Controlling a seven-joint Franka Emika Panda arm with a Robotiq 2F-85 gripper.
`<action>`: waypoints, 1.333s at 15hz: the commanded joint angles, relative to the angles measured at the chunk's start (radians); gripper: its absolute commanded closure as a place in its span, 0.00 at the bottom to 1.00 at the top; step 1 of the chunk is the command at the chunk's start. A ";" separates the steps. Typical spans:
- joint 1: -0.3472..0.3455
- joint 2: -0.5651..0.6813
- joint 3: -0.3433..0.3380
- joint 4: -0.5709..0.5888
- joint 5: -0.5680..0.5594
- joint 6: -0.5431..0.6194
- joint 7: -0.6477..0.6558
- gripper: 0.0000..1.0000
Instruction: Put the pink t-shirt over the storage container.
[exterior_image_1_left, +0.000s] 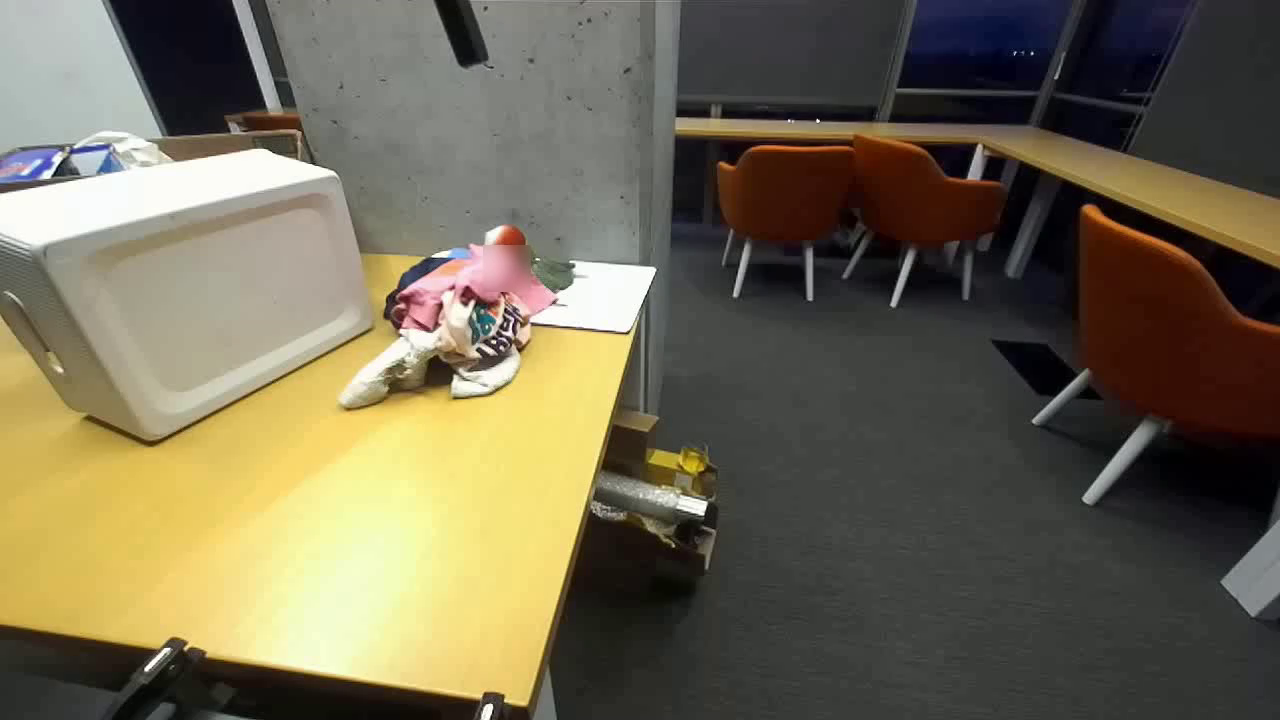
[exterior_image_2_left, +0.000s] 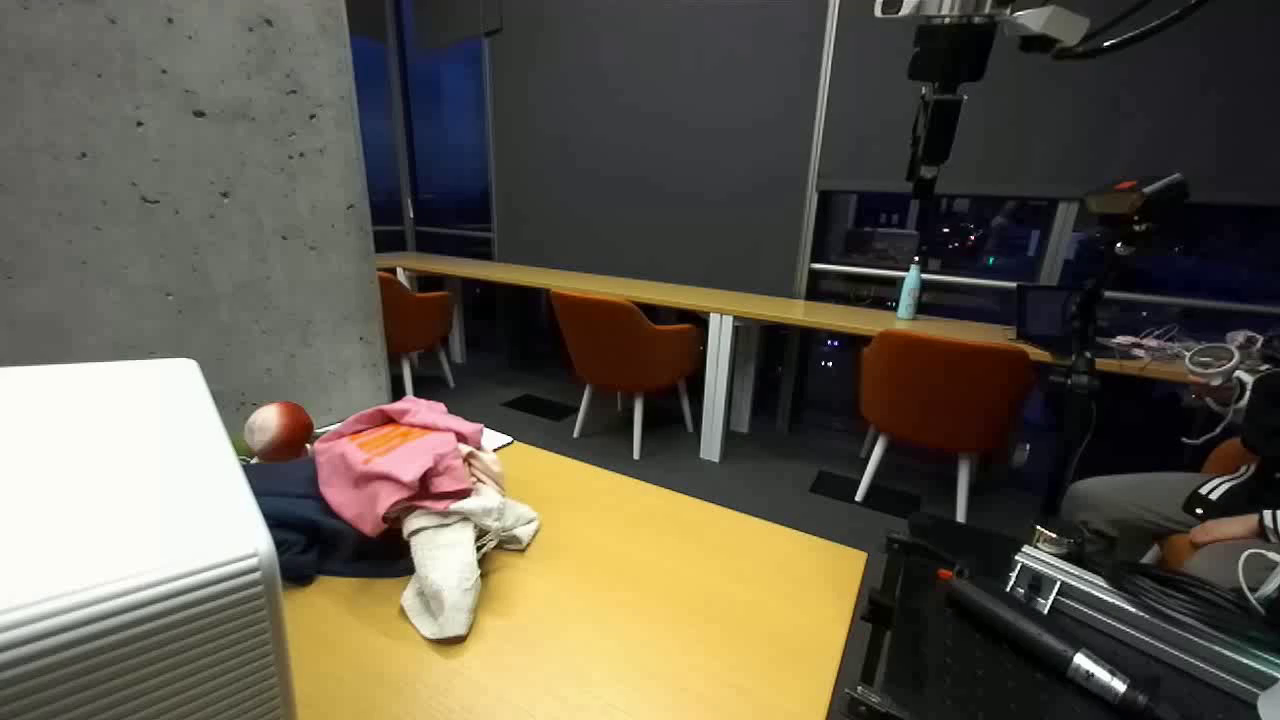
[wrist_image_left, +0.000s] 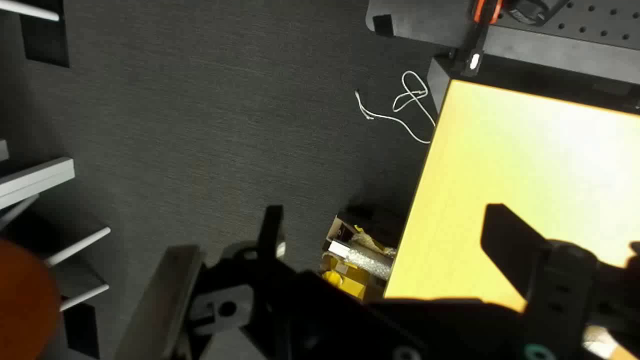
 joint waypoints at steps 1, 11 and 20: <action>0.003 0.000 -0.002 0.003 -0.001 -0.002 0.001 0.00; 0.027 0.388 0.030 0.219 -0.005 0.370 0.040 0.00; 0.029 0.947 0.178 0.636 0.180 0.586 -0.132 0.00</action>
